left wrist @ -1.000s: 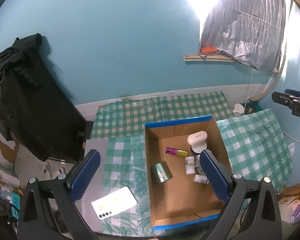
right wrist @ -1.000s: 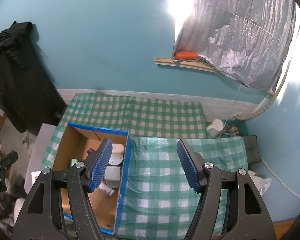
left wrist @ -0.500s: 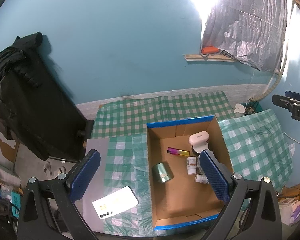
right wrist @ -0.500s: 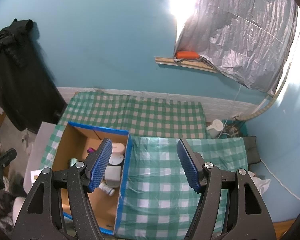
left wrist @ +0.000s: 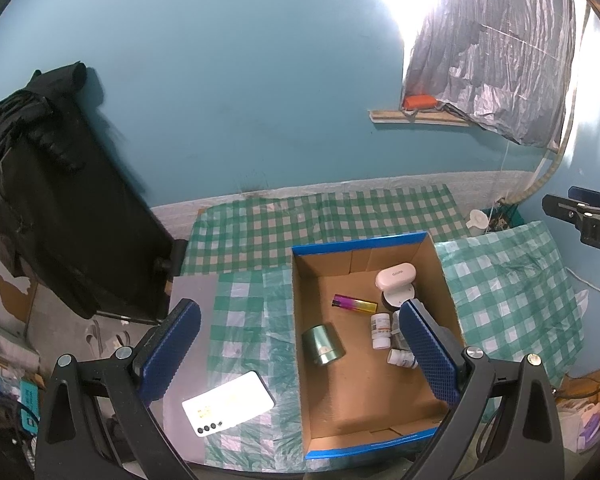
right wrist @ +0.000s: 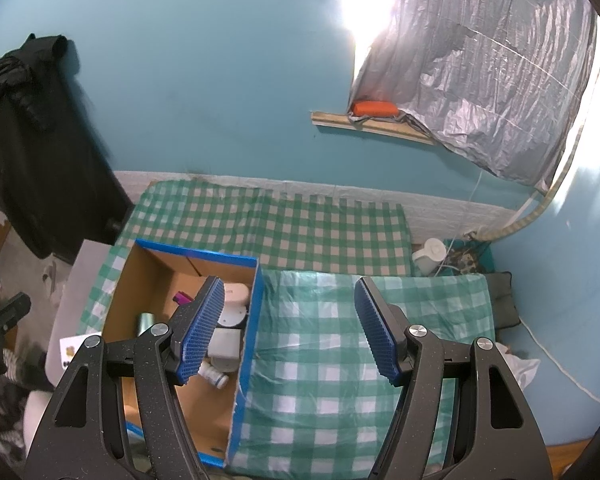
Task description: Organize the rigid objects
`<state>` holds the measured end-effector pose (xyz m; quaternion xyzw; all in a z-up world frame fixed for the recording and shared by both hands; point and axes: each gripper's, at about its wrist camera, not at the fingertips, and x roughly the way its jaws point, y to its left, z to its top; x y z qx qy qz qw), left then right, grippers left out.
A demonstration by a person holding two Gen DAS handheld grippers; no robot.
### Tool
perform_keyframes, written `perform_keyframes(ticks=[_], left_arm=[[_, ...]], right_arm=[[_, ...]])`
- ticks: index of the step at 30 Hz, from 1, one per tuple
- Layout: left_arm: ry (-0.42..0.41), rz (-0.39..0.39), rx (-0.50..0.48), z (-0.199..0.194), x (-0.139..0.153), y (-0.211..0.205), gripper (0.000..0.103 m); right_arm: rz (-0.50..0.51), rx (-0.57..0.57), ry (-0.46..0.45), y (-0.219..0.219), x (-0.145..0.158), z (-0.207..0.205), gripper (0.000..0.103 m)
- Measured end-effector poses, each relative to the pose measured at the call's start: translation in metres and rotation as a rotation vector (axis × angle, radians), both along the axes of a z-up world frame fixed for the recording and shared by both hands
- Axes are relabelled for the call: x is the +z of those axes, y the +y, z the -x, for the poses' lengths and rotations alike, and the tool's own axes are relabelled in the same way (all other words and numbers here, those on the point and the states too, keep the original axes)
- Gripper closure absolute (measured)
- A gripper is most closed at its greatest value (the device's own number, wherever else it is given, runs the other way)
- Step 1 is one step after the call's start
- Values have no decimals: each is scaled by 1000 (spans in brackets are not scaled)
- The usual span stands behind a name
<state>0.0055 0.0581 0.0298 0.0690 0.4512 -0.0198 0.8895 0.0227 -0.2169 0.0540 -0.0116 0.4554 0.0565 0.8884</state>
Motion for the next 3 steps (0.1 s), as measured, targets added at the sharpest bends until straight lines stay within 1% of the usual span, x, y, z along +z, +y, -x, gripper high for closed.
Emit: perform_keyframes(ticks=[3], left_arm=[[6,-5,10,0,0,-2,3]], right_arm=[[1,0,1,0,0,1,36]])
